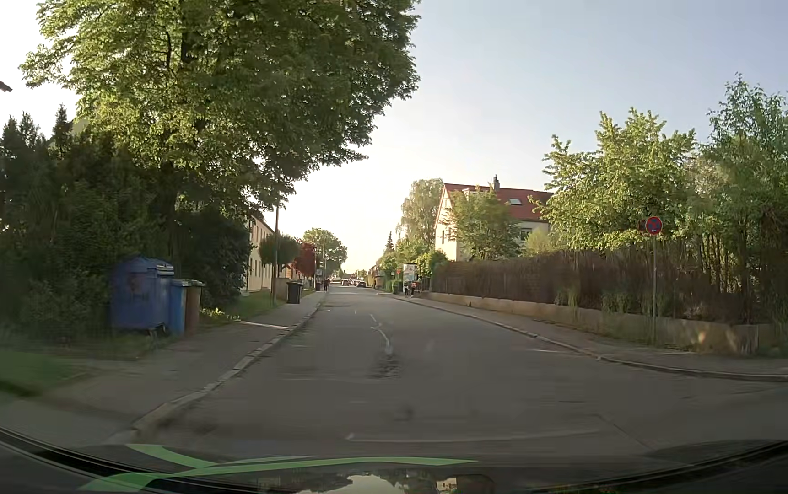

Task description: Follow the waypoints while adhering to traffic rules and regulations

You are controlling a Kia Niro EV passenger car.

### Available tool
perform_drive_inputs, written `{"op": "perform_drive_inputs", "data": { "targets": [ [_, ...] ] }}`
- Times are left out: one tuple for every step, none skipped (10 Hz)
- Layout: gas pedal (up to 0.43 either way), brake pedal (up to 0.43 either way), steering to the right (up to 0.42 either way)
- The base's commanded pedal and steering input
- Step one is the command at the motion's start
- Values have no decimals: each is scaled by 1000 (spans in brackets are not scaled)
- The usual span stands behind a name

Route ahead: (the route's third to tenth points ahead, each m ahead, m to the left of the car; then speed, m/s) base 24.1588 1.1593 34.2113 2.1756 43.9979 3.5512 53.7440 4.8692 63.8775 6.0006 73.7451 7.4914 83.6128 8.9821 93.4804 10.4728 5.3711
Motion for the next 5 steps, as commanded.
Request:
{"op": "perform_drive_inputs", "data": {
  "targets": [
    [110,0,28],
    [110,0,25],
    [110,0,23],
    [110,0,19],
    [110,0,18]
  ]
}}
